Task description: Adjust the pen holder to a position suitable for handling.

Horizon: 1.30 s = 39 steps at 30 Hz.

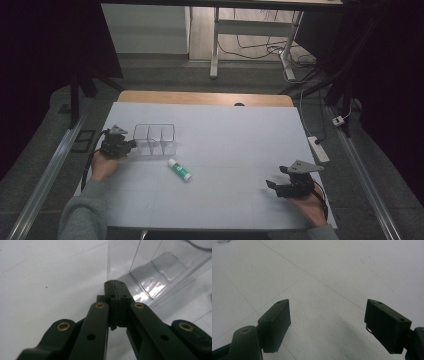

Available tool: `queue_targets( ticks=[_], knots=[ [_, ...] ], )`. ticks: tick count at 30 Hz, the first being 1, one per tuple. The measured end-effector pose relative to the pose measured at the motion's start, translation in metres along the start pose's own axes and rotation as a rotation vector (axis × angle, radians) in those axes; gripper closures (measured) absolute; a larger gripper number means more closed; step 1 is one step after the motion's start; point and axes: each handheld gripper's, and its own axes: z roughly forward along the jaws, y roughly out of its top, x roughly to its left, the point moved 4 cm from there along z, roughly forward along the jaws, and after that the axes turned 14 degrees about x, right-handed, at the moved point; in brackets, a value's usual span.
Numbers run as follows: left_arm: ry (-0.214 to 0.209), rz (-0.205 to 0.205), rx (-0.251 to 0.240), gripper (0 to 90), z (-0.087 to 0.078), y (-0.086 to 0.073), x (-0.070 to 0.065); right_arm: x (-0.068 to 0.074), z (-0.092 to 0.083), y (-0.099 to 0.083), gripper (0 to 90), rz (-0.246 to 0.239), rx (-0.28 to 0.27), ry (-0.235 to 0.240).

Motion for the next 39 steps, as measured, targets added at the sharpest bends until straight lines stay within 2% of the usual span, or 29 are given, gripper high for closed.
queue_targets(
  ticks=[14, 18, 29, 39],
  knots=[
    [0.005, -0.013, -0.001, 88.9, 0.0, 0.001, -0.001, 0.0, 0.0, -0.001, 20.6, -0.001, 0.01, -0.004],
    [-0.01, -0.011, -0.007, 88.9, 0.001, 0.002, -0.002, 0.0, 0.001, -0.001, 20.7, -0.002, 0.011, -0.001],
    [-0.032, 0.003, -0.02, 88.9, 0.005, 0.009, -0.014, 0.0, 0.001, -0.001, 21.0, -0.004, 0.017, -0.007],
    [-0.037, 0.034, -0.021, 88.9, 0.009, 0.016, -0.027, 0.001, 0.002, -0.001, 21.4, -0.005, 0.015, -0.008]
  ],
)
